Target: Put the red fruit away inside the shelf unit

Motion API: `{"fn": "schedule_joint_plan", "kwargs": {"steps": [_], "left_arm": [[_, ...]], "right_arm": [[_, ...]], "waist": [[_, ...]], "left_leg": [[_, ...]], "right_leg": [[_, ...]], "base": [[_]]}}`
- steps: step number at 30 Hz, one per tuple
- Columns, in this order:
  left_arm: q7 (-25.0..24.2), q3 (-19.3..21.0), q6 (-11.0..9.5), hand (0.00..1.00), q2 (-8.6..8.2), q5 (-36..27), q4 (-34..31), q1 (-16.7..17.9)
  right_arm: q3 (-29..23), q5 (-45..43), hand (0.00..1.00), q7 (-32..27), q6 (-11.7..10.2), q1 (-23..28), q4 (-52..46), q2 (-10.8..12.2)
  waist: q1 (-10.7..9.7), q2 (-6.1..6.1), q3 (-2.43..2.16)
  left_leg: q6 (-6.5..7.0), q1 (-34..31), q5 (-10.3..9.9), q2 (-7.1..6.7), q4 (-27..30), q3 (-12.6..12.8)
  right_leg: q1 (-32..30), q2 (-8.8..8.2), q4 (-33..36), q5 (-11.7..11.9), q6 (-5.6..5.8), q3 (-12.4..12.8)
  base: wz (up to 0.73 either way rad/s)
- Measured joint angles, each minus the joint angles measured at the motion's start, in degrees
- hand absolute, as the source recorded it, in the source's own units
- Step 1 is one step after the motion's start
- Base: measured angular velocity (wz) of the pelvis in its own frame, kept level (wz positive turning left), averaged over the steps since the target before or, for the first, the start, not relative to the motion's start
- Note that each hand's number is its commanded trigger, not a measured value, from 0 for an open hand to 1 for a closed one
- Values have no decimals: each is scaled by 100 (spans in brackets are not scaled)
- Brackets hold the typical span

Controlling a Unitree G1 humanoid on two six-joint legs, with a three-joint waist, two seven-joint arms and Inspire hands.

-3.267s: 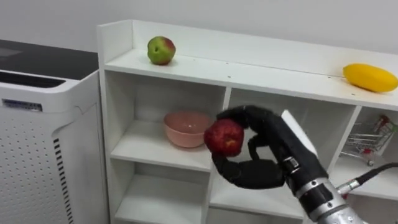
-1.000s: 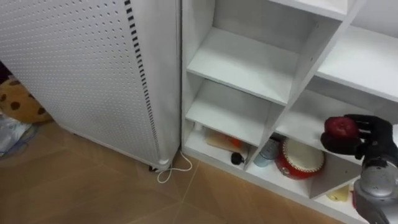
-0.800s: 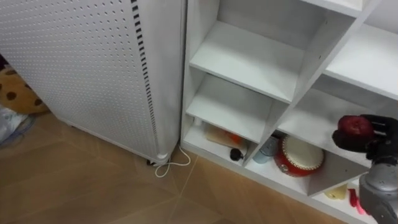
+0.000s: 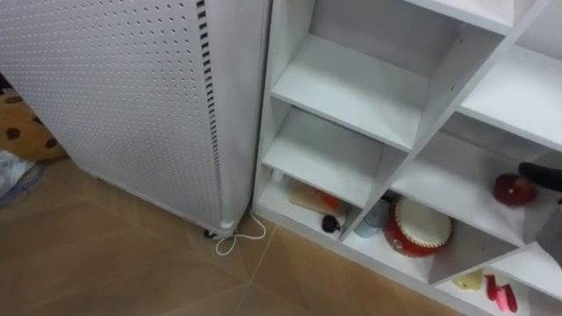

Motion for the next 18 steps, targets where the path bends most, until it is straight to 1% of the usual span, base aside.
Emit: {"fn": "schedule_joint_plan", "kwargs": {"steps": [1,3,4,5,7,9,11,12,14,15,16,17,18], "left_arm": [[-4,-3,0,0,-5,-1,1,10],[-20,-3,-1,0,-3,2,14,27],[-47,-3,0,0,-5,12,23,27],[-80,-2,0,0,-5,15,32,27],[-129,-9,0,0,-6,11,74,32],[-181,-22,0,0,-4,12,116,32],[-317,-44,-1,0,-15,18,119,18],[-355,-49,-2,0,-21,12,120,11],[-521,-46,-7,0,-49,14,142,5],[-560,-47,-7,0,-60,19,159,0],[-642,-44,-7,0,-130,14,219,-14],[-759,-44,-4,0,-215,15,333,-68],[-820,-44,1,0,-247,14,393,-110]], "right_arm": [[0,31,0,9,-2,50,4,0],[-1,12,0,78,-2,100,109,0],[-4,-70,0,166,-2,156,202,0],[-13,-244,0,262,-2,286,226,0],[0,-501,0,477,-2,462,246,0],[20,-799,0,729,-3,629,231,0],[53,-1599,0,1111,-6,903,249,1],[79,-1798,0,1229,-8,958,277,3],[140,-2487,0,1736,-43,1219,443,11],[139,-2665,0,1858,-51,1293,467,19],[152,-3089,0,2087,-79,1453,513,56],[199,-3543,0,2302,-98,1635,552,113],[213,-3770,0,2398,-114,1748,573,173]], "waist": [[29,5,3],[50,9,3],[66,33,5],[98,77,2],[116,132,9],[120,140,5],[118,187,5],[108,206,9],[113,319,10],[112,342,12],[156,431,7],[176,490,-1],[191,508,-10]], "left_leg": [[8,51,-4,19,-36,-5],[18,144,-4,19,-119,-7],[32,217,3,19,-149,-10],[51,296,5,27,-154,-22],[91,449,-16,21,-199,-2],[127,581,-19,23,-315,71],[172,781,0,17,-500,146],[176,845,3,13,-541,159],[210,1150,21,21,-681,193],[216,1225,19,24,-737,212],[224,1396,15,65,-839,235],[229,1580,14,91,-971,277],[231,1682,14,101,-1061,315]], "right_leg": [[59,33,-69,24,12,-3],[161,39,-172,54,34,-14],[244,44,-225,70,49,-22],[354,57,-280,77,63,-41],[502,58,-345,77,101,-35],[587,66,-436,103,151,28],[750,55,-590,151,196,86],[805,50,-624,159,204,96],[1102,59,-782,175,233,103],[1166,63,-829,181,243,113],[1330,128,-976,219,270,145],[1479,154,-1111,280,259,171],[1553,153,-1174,296,263,192]], "base": [[-6],[-2],[0],[0],[-2],[-8],[-4],[0],[0],[-7],[-22],[-24],[-22]]}}
